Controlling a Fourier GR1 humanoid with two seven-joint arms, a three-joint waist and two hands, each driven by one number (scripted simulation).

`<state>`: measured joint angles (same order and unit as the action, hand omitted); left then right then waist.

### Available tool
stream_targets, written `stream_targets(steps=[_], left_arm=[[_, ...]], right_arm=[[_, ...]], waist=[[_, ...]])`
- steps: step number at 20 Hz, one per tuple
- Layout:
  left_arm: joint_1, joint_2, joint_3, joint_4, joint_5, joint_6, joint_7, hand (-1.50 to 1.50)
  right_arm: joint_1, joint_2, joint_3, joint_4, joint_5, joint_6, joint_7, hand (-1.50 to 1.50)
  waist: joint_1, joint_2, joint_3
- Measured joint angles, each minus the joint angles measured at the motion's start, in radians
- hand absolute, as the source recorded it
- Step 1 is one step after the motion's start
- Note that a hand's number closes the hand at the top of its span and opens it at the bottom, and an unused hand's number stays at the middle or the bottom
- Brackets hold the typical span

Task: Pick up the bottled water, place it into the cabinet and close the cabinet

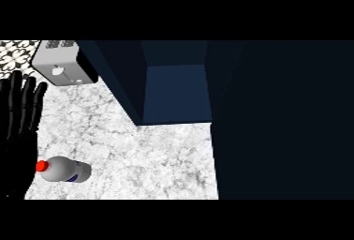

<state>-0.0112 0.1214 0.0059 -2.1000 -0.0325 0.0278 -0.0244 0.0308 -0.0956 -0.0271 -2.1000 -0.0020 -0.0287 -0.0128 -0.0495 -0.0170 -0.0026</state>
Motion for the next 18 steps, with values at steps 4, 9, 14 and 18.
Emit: stream_targets(steps=[4, 9, 14, 18], left_arm=[[0.034, 0.068, 0.058, 0.006, 0.171, -0.151, -0.054, -1.50], [0.129, 0.165, 0.088, 0.055, 0.403, -0.363, -0.027, -1.50], [0.254, 0.284, 0.189, 0.036, 0.656, -0.509, 0.057, -1.50], [0.354, 0.339, 0.289, 0.022, 0.781, -0.596, 0.081, -1.50]], right_arm=[[0.051, -0.003, -0.007, -0.061, -0.039, 0.029, -0.012, -1.50], [0.115, 0.009, 0.067, -0.097, -0.106, 0.077, 0.065, -1.50], [0.221, -0.003, 0.100, -0.191, -0.179, 0.110, 0.170, -1.50], [0.316, -0.011, 0.114, -0.296, -0.211, 0.127, 0.220, -1.50]], waist=[[0.029, 0.009, 0.001], [0.050, 0.012, 0.000], [0.057, 0.011, 0.002], [0.054, 0.011, 0.002]])
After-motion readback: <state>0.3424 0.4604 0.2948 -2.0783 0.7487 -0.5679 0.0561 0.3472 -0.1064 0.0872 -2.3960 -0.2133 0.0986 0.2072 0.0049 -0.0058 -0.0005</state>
